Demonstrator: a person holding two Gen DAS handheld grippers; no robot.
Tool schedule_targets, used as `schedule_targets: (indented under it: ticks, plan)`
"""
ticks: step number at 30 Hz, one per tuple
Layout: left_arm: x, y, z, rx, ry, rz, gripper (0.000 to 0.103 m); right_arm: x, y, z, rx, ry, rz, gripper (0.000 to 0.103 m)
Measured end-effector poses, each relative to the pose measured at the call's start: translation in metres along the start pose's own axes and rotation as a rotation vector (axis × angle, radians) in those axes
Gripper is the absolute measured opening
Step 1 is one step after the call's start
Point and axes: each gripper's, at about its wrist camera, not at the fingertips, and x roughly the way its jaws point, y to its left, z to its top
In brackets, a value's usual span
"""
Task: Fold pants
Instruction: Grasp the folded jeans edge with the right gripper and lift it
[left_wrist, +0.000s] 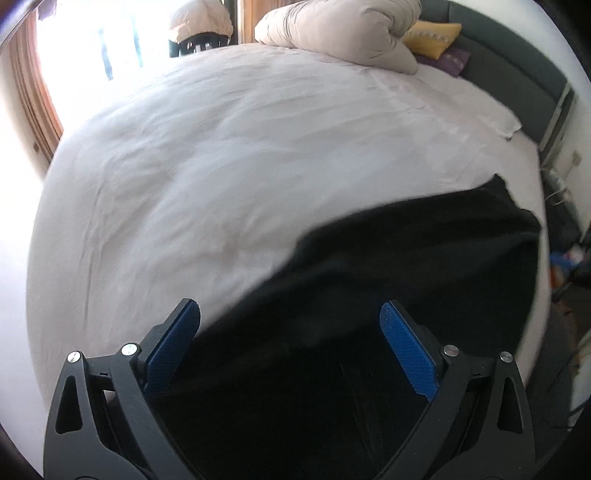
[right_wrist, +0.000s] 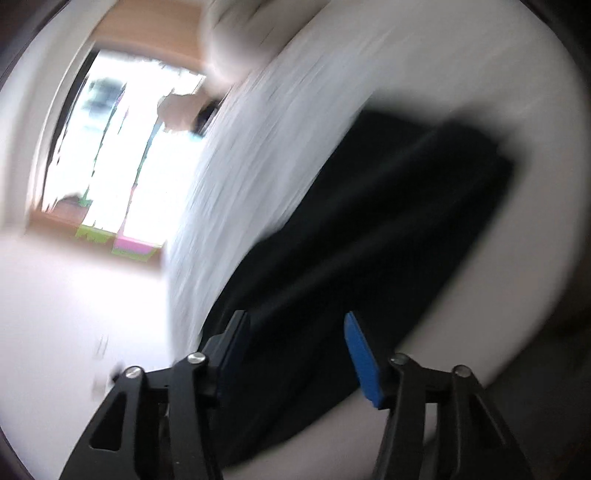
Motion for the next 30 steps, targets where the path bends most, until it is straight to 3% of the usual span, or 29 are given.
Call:
schedule_targets:
  ticks: [3,5,8,18,24,27,30]
  plan:
    - [-0.005,0.002,-0.024,-0.018,0.034,-0.007,0.100,0.055,0.017,-0.042,0.005,0.179,0.055,0.037]
    - [-0.006,0.005,-0.040,-0.021,0.055,0.001,0.100,0.080,0.014,-0.064,0.042,0.253,0.047,0.037]
    - [-0.006,0.013,-0.061,-0.029,0.081,0.009,0.100,0.093,0.006,-0.075,0.067,0.294,0.036,0.037]
    - [-0.040,0.068,-0.106,-0.162,0.069,0.062,0.100,0.126,0.003,-0.096,0.152,0.399,0.166,0.037]
    - [-0.100,0.123,-0.140,-0.384,-0.072,0.083,0.100,0.153,0.028,-0.113,0.078,0.474,0.187,0.037]
    - [-0.126,0.146,-0.169,-0.511,-0.100,0.100,0.100,0.158,0.033,-0.117,0.060,0.494,0.199,0.037]
    - [-0.142,0.155,-0.207,-0.654,-0.094,0.059,0.100,0.157,0.031,-0.116,0.059,0.506,0.210,0.037]
